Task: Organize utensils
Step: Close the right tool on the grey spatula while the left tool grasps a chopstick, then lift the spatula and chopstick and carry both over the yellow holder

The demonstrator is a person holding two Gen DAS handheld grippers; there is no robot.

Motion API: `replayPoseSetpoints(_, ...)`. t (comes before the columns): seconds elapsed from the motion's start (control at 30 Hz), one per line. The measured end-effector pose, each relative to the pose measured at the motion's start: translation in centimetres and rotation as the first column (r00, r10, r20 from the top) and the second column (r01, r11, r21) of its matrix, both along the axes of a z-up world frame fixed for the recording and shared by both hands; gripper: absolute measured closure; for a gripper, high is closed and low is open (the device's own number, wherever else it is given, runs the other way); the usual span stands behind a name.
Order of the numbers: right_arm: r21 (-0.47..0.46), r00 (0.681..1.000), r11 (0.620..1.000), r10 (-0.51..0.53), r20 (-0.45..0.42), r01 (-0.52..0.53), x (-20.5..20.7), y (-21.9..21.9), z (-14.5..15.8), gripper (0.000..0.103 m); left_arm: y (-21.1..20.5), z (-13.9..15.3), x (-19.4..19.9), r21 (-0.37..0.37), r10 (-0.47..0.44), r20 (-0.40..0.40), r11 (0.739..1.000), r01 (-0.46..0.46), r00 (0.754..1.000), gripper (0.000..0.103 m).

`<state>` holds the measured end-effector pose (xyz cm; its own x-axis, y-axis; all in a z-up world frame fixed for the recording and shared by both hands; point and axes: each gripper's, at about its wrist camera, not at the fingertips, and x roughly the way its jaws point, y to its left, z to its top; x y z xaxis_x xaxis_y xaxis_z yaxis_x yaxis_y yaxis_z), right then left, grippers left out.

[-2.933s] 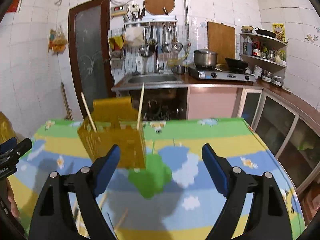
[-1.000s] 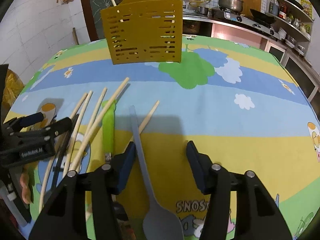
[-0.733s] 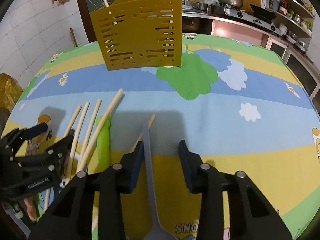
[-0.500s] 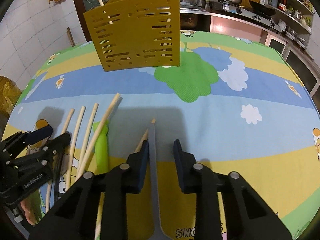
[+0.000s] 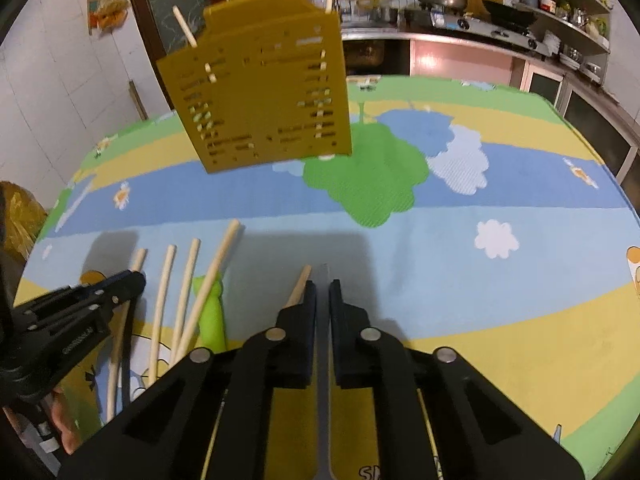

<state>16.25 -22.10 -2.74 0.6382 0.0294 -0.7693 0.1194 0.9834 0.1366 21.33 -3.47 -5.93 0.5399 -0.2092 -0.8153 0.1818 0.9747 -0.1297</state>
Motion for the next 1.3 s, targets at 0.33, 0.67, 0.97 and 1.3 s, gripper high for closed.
replayPoseSetpoints(0.33, -0.012, 0.969, 0.999, -0.041, 0.243, 0.045, -3.9, -1.1, 5.5, 0.096, 1.2, 5.4, -3.0, -0.079, 0.03, 0.179, 0.997, -0.016, 0.983, 0.095)
replayPoseSetpoints(0.67, -0.009, 0.919, 0.997, -0.064, 0.389, 0.074, -6.2, -1.7, 8.3, 0.096, 1.7, 10.8, -5.9, -0.135, 0.041, 0.342, 0.991, 0.006, 0.939, 0.095)
replayPoseSetpoints(0.97, -0.028, 0.887, 0.997, -0.057, 0.458, 0.079, -7.0, -1.5, 10.0, 0.096, 1.2, 13.1, -7.0, -0.128, 0.043, 0.427, 0.992, 0.013, 0.903, 0.095)
replayPoseSetpoints(1.3, -0.037, 0.865, 0.995, -0.058, 0.498, 0.088, -6.1, -1.8, 11.4, 0.096, -0.1, 14.7, -6.7, -0.111, 0.024, 0.481, 0.993, 0.034, 0.876, 0.095)
